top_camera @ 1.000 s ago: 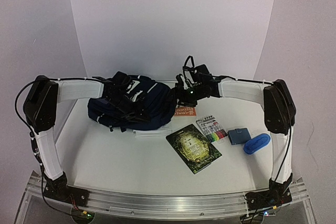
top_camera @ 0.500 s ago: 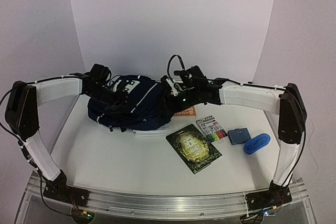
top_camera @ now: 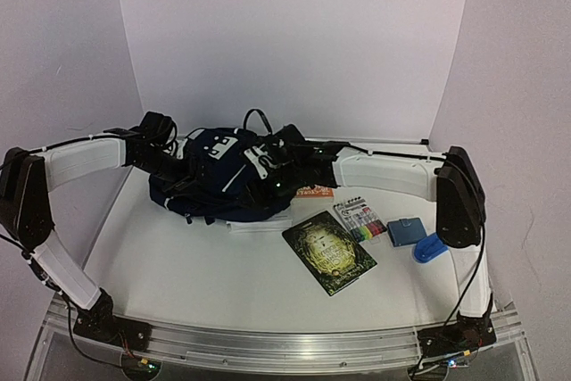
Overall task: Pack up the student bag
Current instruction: Unzip the student bag at the center of the board.
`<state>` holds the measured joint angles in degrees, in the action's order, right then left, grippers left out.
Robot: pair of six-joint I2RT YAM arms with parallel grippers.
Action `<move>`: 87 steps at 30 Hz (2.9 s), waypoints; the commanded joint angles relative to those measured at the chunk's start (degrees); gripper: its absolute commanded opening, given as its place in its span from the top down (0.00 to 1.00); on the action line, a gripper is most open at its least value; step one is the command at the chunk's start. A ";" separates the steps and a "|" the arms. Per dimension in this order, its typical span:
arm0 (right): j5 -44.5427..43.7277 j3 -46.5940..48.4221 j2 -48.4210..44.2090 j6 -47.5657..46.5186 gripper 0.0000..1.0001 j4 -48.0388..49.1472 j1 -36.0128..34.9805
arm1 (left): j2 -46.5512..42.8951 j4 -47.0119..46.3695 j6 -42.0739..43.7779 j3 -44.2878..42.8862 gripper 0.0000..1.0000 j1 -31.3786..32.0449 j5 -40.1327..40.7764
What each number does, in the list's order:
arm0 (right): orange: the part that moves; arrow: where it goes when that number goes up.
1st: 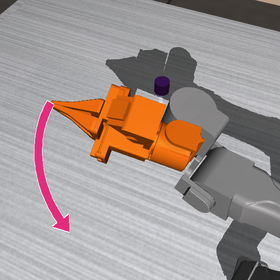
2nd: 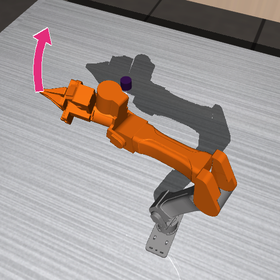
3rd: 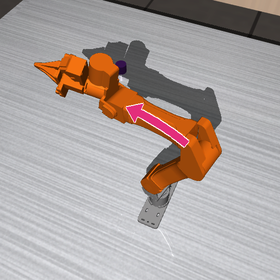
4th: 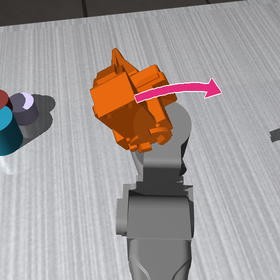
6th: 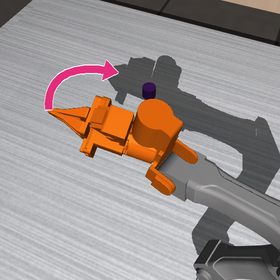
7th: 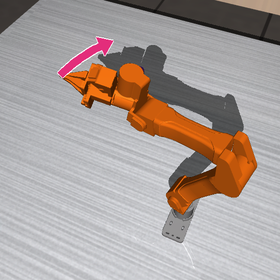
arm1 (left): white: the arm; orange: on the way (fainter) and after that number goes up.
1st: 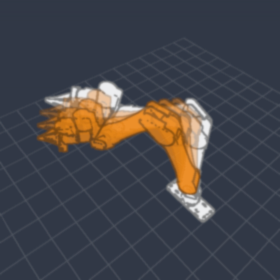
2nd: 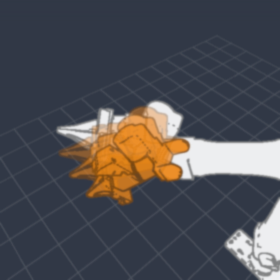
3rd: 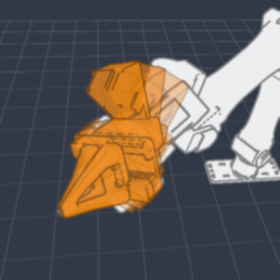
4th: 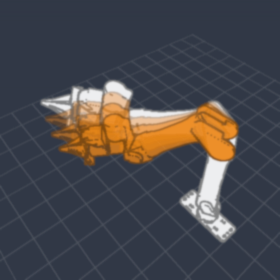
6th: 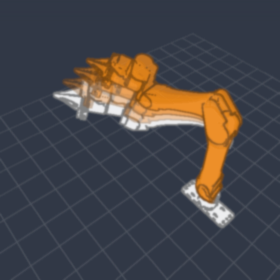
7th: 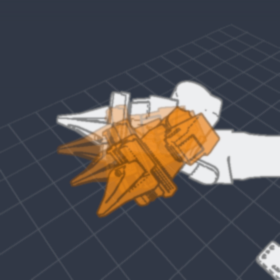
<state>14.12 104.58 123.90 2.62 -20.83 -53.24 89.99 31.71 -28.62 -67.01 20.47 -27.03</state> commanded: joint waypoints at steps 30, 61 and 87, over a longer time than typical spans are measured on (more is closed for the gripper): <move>2.58 6.27 0.98 -3.06 1.00 -6.06 2.27 | 3.11 -0.88 20.37 0.27 0.41 0.92 -5.20; 5.06 6.23 0.81 1.82 1.00 -6.74 7.95 | 7.40 -0.79 30.11 4.97 1.00 5.09 11.31; 23.60 10.47 0.48 9.05 1.00 -7.40 8.04 | 5.04 -6.96 36.49 -4.20 0.32 11.27 9.69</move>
<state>32.96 112.04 124.92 10.07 -30.02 -43.97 90.47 28.11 5.12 -67.19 29.61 -18.51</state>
